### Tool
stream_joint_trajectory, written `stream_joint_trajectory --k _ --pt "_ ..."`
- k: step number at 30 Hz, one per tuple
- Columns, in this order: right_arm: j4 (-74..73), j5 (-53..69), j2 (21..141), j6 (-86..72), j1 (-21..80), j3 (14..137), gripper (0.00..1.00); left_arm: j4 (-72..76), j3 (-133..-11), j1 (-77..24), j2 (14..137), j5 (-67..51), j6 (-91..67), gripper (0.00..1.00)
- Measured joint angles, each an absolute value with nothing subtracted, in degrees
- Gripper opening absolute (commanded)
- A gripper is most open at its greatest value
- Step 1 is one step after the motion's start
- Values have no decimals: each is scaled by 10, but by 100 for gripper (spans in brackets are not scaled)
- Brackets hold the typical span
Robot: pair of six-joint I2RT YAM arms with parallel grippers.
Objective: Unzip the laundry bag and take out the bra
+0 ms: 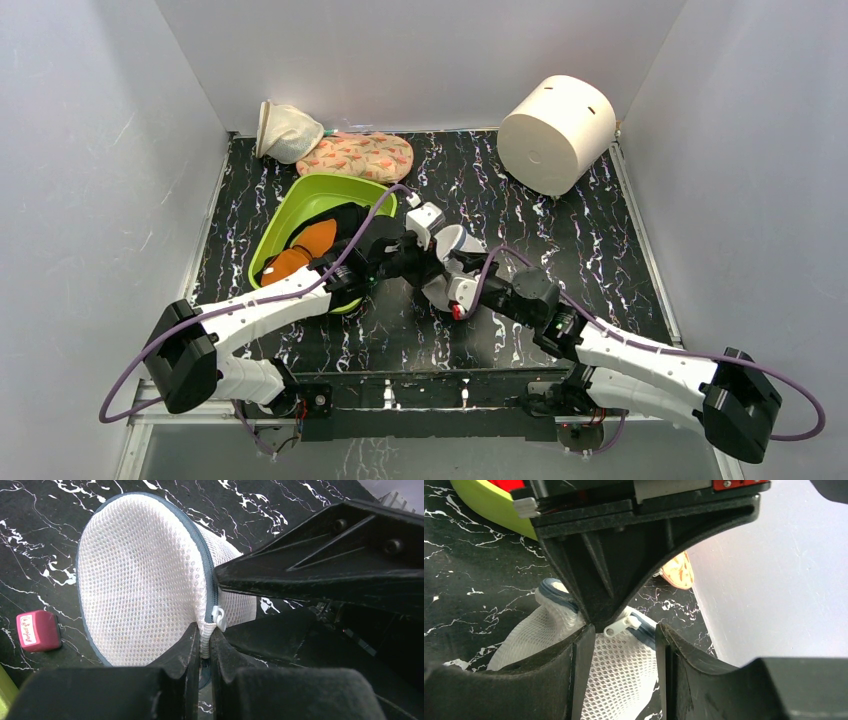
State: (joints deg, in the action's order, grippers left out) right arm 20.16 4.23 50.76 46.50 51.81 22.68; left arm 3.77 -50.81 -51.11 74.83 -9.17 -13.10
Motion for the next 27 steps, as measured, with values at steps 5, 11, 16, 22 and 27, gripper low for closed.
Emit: stream_joint_trajectory --k 5,11,16,22,27 --pt "220 34 525 467 531 227 46 37 -508 -506 748 -97 -131 0" --pt "242 4 538 469 539 226 41 38 -509 -500 748 -98 -131 0" --pt "247 -17 537 470 540 226 37 41 -510 -499 749 -95 -130 0" --pt "253 -43 524 471 540 224 36 41 -510 -501 754 -106 -131 0" --pt "256 -46 514 470 540 216 34 42 -510 -501 757 -112 -131 0"
